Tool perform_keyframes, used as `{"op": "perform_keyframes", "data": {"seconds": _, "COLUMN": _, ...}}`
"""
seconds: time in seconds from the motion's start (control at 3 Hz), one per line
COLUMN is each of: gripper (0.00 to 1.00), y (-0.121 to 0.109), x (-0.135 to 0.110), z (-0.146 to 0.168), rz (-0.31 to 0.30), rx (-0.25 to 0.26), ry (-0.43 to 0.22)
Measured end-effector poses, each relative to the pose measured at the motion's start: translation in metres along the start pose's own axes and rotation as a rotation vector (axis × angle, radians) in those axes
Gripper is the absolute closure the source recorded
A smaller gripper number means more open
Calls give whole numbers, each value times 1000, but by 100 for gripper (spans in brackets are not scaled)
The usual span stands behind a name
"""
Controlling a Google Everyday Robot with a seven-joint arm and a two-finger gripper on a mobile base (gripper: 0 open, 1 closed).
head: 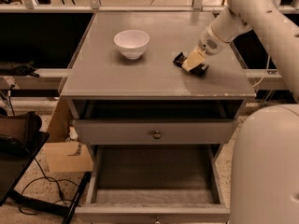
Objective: Place rxbar chocolate into middle drawer
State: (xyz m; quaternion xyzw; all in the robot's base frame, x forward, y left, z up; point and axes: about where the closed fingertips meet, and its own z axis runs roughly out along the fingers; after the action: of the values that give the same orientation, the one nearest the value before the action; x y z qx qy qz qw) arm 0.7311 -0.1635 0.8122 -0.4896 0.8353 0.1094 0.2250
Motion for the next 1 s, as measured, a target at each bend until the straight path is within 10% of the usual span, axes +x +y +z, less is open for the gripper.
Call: {"op": "perform_keyframes", "data": {"seconds": 1.0, "gripper": 100, "y": 1, "x": -11, "z": -13, "rz": 0, "rx": 0, "ry": 0}}
